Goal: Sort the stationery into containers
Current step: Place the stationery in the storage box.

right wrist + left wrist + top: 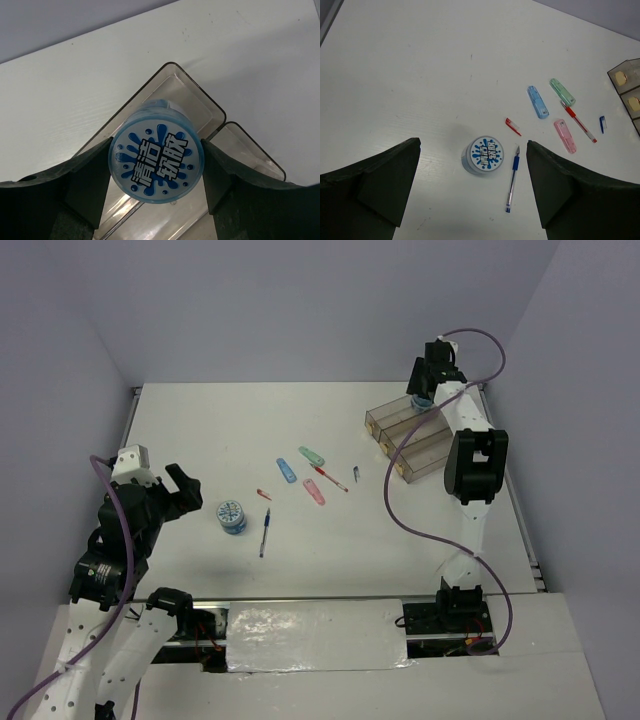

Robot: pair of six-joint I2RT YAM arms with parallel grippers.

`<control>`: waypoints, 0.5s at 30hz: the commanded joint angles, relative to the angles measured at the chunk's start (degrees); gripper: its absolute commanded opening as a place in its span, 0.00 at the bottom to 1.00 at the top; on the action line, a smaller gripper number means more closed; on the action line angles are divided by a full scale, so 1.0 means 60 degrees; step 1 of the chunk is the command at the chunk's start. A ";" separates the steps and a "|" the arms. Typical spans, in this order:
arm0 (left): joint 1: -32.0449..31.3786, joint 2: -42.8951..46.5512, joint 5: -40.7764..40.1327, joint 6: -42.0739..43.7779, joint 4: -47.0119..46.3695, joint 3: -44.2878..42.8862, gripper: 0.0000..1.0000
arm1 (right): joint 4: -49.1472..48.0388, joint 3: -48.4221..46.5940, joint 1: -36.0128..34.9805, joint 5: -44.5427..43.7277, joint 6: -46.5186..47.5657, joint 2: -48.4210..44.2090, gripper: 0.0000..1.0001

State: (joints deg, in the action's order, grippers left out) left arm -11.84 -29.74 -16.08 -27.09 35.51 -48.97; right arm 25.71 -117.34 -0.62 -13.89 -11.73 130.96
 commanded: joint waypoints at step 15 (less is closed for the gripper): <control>-0.0034 0.0064 -0.0951 -0.0215 -0.0118 -0.0114 0.99 | 0.0432 0.0946 -0.2031 0.0207 -0.0141 -0.3189 1.00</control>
State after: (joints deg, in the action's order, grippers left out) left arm -11.84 -29.74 -17.69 -27.31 35.62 -48.97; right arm 28.49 -114.87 -4.29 -13.10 -12.73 123.79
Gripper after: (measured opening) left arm 0.993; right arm 0.994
